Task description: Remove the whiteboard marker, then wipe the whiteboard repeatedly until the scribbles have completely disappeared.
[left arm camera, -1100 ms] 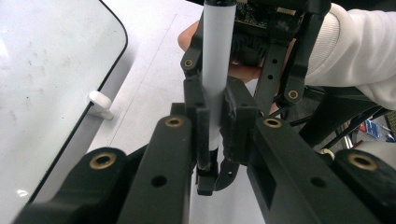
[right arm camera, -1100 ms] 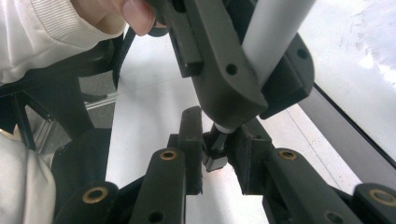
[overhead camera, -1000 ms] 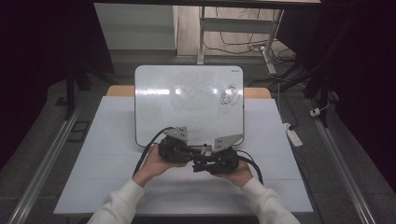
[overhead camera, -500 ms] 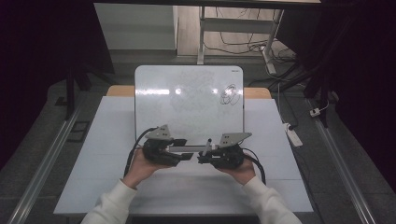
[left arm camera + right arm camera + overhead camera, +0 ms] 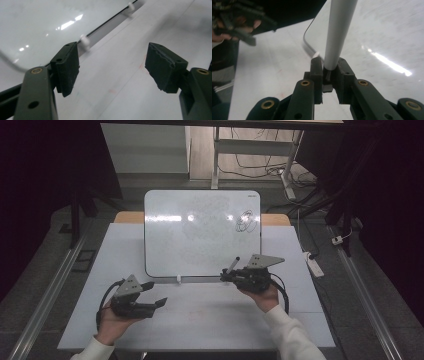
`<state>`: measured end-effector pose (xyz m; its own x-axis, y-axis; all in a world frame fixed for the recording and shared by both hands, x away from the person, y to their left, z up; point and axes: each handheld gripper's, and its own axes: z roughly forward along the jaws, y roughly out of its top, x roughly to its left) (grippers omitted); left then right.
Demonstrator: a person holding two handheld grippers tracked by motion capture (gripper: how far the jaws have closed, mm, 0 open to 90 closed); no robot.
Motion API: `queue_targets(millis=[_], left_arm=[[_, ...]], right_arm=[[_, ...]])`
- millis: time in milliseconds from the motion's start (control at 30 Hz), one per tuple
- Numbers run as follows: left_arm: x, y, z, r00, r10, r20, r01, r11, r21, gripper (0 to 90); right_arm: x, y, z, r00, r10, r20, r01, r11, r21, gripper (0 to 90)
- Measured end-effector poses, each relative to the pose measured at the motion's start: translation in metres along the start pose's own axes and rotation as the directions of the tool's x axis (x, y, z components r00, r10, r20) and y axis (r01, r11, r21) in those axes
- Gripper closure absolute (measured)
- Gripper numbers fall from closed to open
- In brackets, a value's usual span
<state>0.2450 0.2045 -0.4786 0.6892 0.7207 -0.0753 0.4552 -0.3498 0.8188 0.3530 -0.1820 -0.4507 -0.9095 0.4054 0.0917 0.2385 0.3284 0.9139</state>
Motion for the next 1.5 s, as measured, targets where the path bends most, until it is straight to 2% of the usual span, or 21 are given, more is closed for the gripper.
queue_targets(millis=[33,200,233,267,333,367,400,467,633,800,867,900,933,967,1033,1167,1267,1367,1433,1467,1500], left_arm=[[0.002,-0.004,-0.002,0.9999,-0.009,-0.008,0.009,1.0,-0.004,28.1],[0.012,-0.018,0.002,0.998,-0.054,-0.032,0.054,0.9985,0.006,25.8],[0.012,-0.018,0.002,0.998,-0.054,-0.032,0.054,0.9985,0.006,25.7],[0.014,-0.019,0.003,0.9977,-0.06,-0.03,0.06,0.9982,0.001,25.7],[0.015,-0.02,0.003,0.9976,-0.061,-0.033,0.061,0.9981,-0.002,25.7],[0.016,-0.021,0.004,0.9973,-0.064,-0.037,0.064,0.998,-0.003,25.7],[0.017,-0.022,0.004,0.9968,-0.069,-0.039,0.069,0.9976,-0.006,25.6],[0.019,-0.025,0.004,0.9954,-0.084,-0.046,0.083,0.9964,-0.016,25.6],[0.022,-0.027,0.005,0.9944,-0.089,-0.058,0.088,0.9959,-0.022,25.7],[0.023,-0.03,0.009,0.9938,-0.088,-0.067,0.088,0.9961,-0.013,25.7],[0.023,-0.031,0.009,0.9938,-0.086,-0.07,0.085,0.9963,-0.015,25.7],[0.023,-0.031,0.009,0.994,-0.086,-0.068,0.085,0.9963,-0.017,25.7],[0.023,-0.031,0.009,0.994,-0.086,-0.068,0.085,0.9963,-0.016,25.7],[0.024,-0.032,0.009,0.9939,-0.087,-0.069,0.086,0.9962,-0.016,25.7],[0.024,-0.032,0.009,0.994,-0.086,-0.067,0.086,0.9962,-0.016,25.8],[0.025,-0.032,0.01,0.994,-0.085,-0.069,0.085,0.9963,-0.012,25.7],[0.025,-0.032,0.01,0.9938,-0.087,-0.069,0.086,0.9962,-0.011,25.7],[0.025,-0.032,0.01,0.9938,-0.087,-0.07,0.086,0.9962,-0.011,25.7],[0.025,-0.032,0.011,0.9936,-0.088,-0.07,0.088,0.9961,-0.011,25.8],[0.025,-0.032,0.011,0.9935,-0.089,-0.07,0.089,0.996,-0.012,25.8],[0.025,-0.032,0.011,0.9935,-0.09,-0.069,0.09,0.9959,-0.012,25.8]], right_arm=[[-0.003,0.002,-0.004,0.9997,0.003,0.024,-0.003,0.9996,-0.027,77.1],[-0.012,0.011,-0.016,0.994,0.015,0.108,-0.004,0.9954,-0.096,77.0],[-0.012,0.011,-0.016,0.994,0.015,0.108,-0.004,0.9954,-0.096,77.0],[-0.02,0.018,-0.022,0.9884,0.025,0.15,-0.005,0.9914,-0.131,77.1],[-0.031,0.026,-0.027,0.9801,0.031,0.196,0.002,0.9862,-0.165,77.1],[-0.031,0.026,-0.027,0.9801,0.031,0.196,0.002,0.9862,-0.165,77.1],[-0.044,0.035,-0.03,0.9715,0.052,0.231,-0.007,0.9809,-0.194,77.1],[-0.057,0.043,-0.03,0.9615,0.066,0.267,-0.01,0.9784,-0.206,77.1],[-0.089,0.062,-0.022,0.9343,0.1,0.342,-0.028,0.9775,-0.209,77.1],[-0.118,0.078,-0.011,0.9079,0.106,0.405,-0.025,0.9795,-0.2,77.1],[-0.131,0.084,-0.012,0.8929,0.128,0.432,-0.033,0.9747,-0.221,77.1],[-0.131,0.084,-0.012,0.8929,0.128,0.432,-0.033,0.9747,-0.221,77.1],[-0.143,0.088,-0.014,0.8824,0.166,0.44,-0.056,0.9662,-0.251,77.1],[-0.143,0.088,-0.014,0.8824,0.166,0.44,-0.056,0.9662,-0.251,77.1],[-0.152,0.09,-0.012,0.874,0.173,0.454,-0.061,0.9662,-0.25,77.1],[-0.158,0.092,-0.006,0.8664,0.166,0.471,-0.055,0.9692,-0.24,77.1],[-0.165,0.089,-0.002,0.8535,0.177,0.49,-0.066,0.9699,-0.234,77.1],[-0.167,0.086,-0.001,0.8539,0.19,0.484,-0.078,0.9668,-0.243,77.1],[-0.164,0.082,0.003,0.8697,0.195,0.454,-0.088,0.9656,-0.245,77.1],[-0.164,0.082,0.003,0.8697,0.195,0.454,-0.088,0.9656,-0.245,77.1],[-0.16,0.08,0.007,0.8804,0.179,0.439,-0.085,0.9702,-0.227,77.1]])
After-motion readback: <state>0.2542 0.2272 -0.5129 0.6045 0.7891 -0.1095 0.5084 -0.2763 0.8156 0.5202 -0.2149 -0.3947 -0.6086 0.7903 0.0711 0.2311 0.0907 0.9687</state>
